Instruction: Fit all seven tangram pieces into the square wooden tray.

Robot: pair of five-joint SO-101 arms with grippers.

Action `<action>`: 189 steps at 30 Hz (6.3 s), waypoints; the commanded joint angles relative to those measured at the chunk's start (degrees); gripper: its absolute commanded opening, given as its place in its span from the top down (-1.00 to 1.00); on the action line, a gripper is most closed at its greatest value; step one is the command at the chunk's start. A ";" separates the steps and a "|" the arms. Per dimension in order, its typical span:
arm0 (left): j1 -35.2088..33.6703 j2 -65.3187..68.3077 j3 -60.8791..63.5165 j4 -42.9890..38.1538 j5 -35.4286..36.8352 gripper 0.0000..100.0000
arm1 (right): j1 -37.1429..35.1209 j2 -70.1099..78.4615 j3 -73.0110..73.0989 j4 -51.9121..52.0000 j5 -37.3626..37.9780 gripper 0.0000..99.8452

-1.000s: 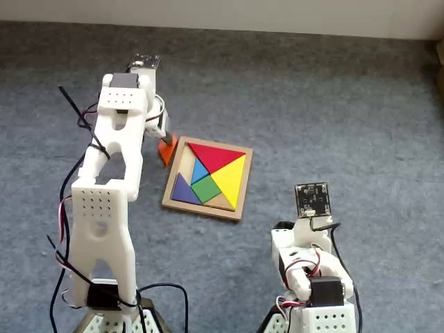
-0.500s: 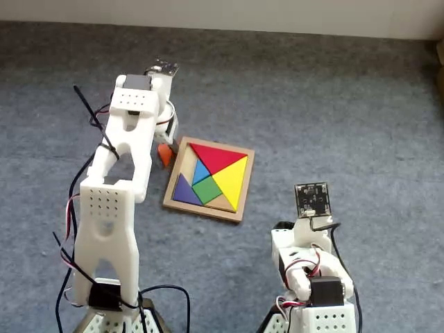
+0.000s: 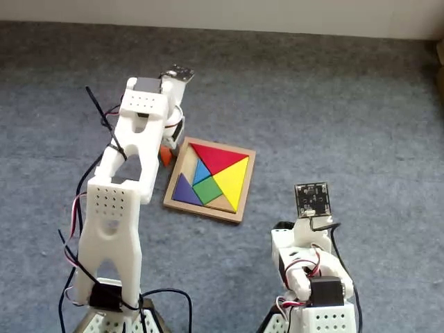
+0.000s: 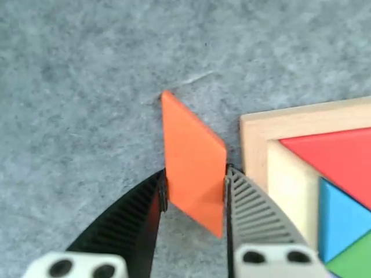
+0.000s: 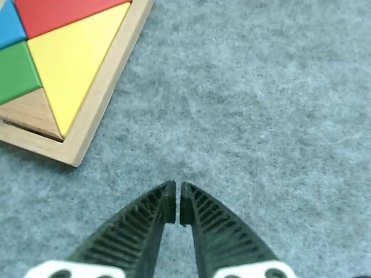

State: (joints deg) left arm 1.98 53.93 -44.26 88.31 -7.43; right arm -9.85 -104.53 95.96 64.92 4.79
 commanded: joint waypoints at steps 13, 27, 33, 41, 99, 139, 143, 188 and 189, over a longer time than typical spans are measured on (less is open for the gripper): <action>6.64 -6.90 -9.10 11.87 8.70 0.99 | 0.48 -0.66 6.11 0.22 -0.09 0.94; 11.91 -8.04 -4.53 11.96 16.09 0.91 | 0.48 -0.66 6.11 0.22 -0.09 0.94; 11.91 -8.13 -1.19 11.96 16.35 0.65 | 0.48 -0.66 6.11 0.22 -0.09 0.94; 11.56 -8.57 -1.36 12.13 16.00 0.64 | 0.48 -0.66 6.11 0.22 -0.09 0.94; 5.05 -110.46 94.99 -31.03 12.48 0.98 | 0.57 -0.66 6.11 0.22 0.00 0.94; -8.57 -156.79 141.41 -32.70 12.31 0.99 | 0.57 -0.66 6.11 6.64 0.00 0.94; -8.57 -156.88 141.41 -27.25 12.31 0.99 | 0.57 -0.66 6.11 6.64 0.00 0.94; -8.48 -157.05 141.41 -12.75 12.40 0.98 | 0.57 -0.66 6.11 6.64 0.00 0.94; -8.48 -157.05 141.41 -12.75 12.40 0.98 | 0.57 -0.66 6.11 6.64 0.00 0.94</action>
State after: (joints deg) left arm -5.67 -102.37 96.04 75.30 5.32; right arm -9.85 -104.53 95.96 71.16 4.79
